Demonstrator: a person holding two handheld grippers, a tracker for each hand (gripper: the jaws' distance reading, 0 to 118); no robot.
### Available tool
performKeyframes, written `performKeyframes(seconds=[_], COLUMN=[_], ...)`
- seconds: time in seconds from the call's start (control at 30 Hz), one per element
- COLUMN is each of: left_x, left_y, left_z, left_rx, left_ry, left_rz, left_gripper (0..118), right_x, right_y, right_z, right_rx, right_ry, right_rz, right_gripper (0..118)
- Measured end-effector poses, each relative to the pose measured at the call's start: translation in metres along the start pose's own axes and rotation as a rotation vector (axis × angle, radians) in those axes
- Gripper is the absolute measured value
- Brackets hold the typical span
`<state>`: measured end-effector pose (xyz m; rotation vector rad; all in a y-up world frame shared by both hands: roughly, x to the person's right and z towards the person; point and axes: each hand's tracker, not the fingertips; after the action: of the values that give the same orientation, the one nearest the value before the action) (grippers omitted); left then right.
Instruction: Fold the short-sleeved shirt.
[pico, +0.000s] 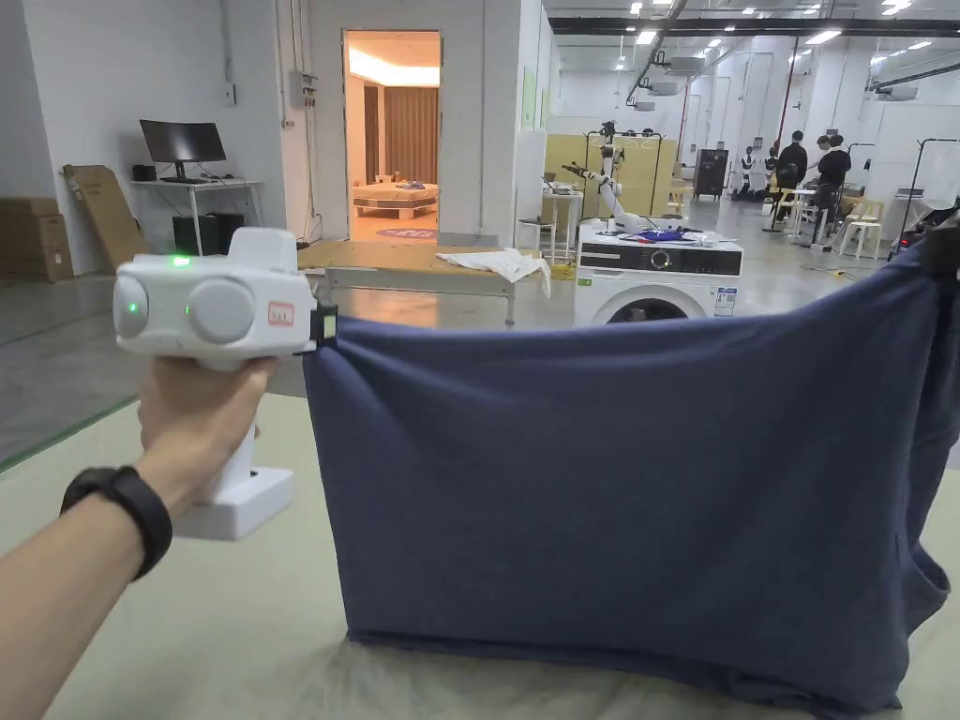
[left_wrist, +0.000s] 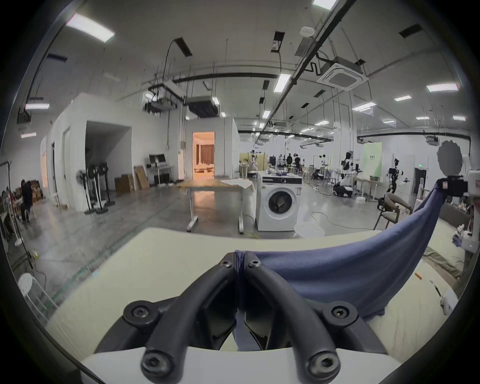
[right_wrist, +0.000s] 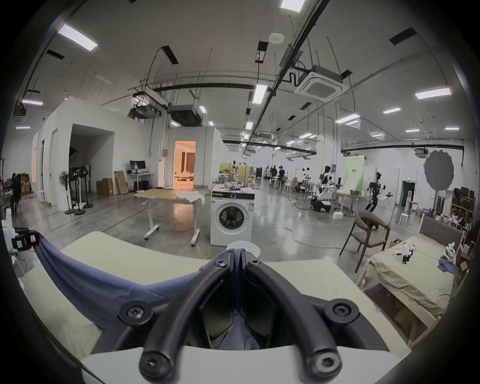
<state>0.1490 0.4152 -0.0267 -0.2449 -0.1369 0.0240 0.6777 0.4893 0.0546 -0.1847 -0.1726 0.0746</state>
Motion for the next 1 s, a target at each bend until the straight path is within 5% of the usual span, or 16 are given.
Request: performKeyframes(seconds=[0.13, 0.4, 0.53, 0.67, 0.77, 1.0], left_x=[0.008, 0.008, -0.002, 0.0, -0.014, -0.045], left_y=[-0.034, -0.129, -0.206, -0.27, -0.313, -0.404], left_z=[0.047, 0.192, 0.258, 0.313, 0.333, 0.327], left_rx=[-0.001, 0.033, -0.009, -0.048, -0.121, -0.322], left_ry=[-0.062, -0.185, -0.263, -0.223, -0.181, -0.114], left_rz=[-0.017, 0.024, 0.187, 0.132, 0.226, 0.305], left_gripper=[0, 0, 0, 0, 0, 0], right_x=[0.014, 0.029, 0.035, 0.03, 0.029, 0.02], right_y=[-0.034, -0.132, -0.209, -0.281, -0.331, -0.42], right_z=[0.038, 0.197, 0.28, 0.351, 0.382, 0.397], right_rx=[0.015, 0.048, 0.001, -0.05, -0.139, -0.319], right_ry=[0.086, 0.167, 0.21, 0.186, 0.158, 0.12], right_rz=[-0.068, -0.082, -0.152, -0.201, -0.24, -0.316], right_gripper=[2, 2, 2, 2, 2, 2])
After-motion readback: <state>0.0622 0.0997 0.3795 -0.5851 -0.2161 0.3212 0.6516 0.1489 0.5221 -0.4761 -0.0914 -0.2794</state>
